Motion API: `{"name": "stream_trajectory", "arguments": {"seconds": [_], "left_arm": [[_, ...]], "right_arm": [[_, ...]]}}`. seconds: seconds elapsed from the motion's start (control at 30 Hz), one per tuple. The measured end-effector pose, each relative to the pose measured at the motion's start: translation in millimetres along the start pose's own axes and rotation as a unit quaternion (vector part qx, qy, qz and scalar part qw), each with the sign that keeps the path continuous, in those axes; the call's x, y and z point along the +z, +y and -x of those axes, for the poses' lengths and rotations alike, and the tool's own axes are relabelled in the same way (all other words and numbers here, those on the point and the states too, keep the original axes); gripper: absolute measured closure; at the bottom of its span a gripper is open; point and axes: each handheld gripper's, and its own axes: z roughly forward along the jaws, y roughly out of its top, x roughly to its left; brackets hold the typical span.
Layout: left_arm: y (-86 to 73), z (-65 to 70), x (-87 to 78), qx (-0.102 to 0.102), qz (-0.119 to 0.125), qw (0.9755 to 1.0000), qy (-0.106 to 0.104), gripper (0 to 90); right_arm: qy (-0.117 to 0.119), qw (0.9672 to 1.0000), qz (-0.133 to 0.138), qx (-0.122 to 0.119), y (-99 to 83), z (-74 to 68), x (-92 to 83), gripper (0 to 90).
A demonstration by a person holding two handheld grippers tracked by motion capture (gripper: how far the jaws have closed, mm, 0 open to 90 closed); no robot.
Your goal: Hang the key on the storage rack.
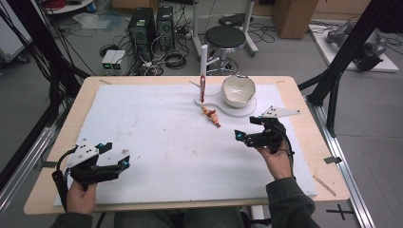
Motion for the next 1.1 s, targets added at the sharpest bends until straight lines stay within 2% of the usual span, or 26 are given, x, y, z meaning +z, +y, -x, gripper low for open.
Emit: {"name": "stream_trajectory", "arguments": {"seconds": [0.27,1.1], "left_arm": [[-0.5,-0.8,-0.4,-0.001,-0.001,1.0,-0.001,20.4],[-2.5,-2.3,-2.2,-0.007,-0.002,1.0,-0.006,20.5]], "right_arm": [[-0.005,1.0,-0.001,0.006,-13.0,2.3,-5.1,11.2],[-0.01,0.9999,-0.01,0.008,-30.4,2.9,-18.7,11.2]]}}
